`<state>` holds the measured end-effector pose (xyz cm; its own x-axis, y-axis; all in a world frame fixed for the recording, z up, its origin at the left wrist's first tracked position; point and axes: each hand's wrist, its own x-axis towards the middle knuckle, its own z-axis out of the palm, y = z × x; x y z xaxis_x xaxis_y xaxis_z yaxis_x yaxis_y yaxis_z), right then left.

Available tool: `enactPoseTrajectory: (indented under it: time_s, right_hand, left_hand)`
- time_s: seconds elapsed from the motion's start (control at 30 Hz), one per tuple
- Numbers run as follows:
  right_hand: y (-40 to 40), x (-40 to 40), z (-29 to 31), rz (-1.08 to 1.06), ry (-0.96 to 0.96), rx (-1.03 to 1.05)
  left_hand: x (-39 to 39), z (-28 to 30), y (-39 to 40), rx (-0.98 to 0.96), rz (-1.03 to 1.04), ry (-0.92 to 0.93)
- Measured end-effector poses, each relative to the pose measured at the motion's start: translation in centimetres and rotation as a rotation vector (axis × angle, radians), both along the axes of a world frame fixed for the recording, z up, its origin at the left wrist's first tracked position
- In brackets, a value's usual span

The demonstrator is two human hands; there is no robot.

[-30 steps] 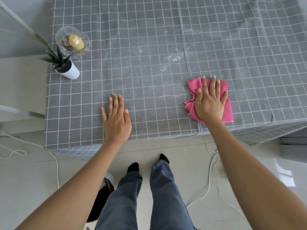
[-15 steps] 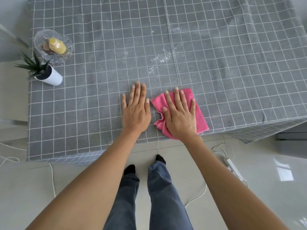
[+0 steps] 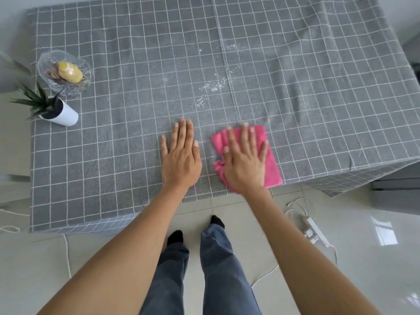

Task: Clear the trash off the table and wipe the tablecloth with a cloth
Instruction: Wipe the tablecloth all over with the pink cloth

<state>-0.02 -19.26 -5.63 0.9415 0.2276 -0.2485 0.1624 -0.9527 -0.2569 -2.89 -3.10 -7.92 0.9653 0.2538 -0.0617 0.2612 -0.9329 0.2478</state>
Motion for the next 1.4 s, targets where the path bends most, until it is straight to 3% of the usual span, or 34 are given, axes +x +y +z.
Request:
enactPoseTrajectory:
  time_s: [0.1, 0.2, 0.43, 0.6, 0.73, 0.87, 0.93, 1.07, 1.23, 1.33, 1.4]
  right_hand:
    - [0.8, -0.7, -0.2, 0.101, -0.025, 0.027]
    - [-1.4, 0.9, -0.7, 0.062, -0.028, -0.018]
    - [-8.0, 4.9, -0.3, -0.323, -0.01, -0.029]
    - [-3.1, 3.5, -0.3, -0.54, -0.06, 0.049]
    - [1.9, 1.0, -0.2, -0.235, -0.025, 0.062]
    - [-0.6, 1.9, -0.1, 0.133, -0.017, 0.028]
    - [-3.4, 3.8, -0.3, 0.088, -0.016, -0.031]
    - [-8.3, 6.7, -0.4, -0.289, -0.016, -0.055]
    - [-5.8, 6.6, -0.4, -0.523, -0.041, 0.048]
    - [-2.4, 6.1, -0.3, -0.459, -0.022, 0.049]
    - [0.7, 5.4, -0.2, -0.251, 0.005, 0.031]
  left_hand:
    - [0.0, 0.0, 0.0, -0.004, -0.001, -0.008]
    - [0.0, -0.1, 0.1, -0.007, -0.007, -0.013]
    - [-0.2, -0.1, 0.1, 0.001, -0.012, -0.014]
    - [-0.2, 0.1, 0.0, -0.001, -0.011, -0.005]
    - [-0.2, 0.2, 0.0, 0.002, -0.007, -0.008]
    - [-0.1, 0.1, 0.0, 0.003, -0.009, 0.002]
    - [-0.1, 0.1, 0.0, 0.002, -0.008, 0.002]
    - [-0.1, 0.0, 0.1, -0.002, -0.009, 0.005]
    - [0.2, 0.1, 0.4, -0.038, -0.013, 0.046]
    - [1.4, 0.4, 1.2, -0.083, 0.028, 0.036]
    - [3.3, 0.5, 2.5, -0.081, 0.056, 0.035]
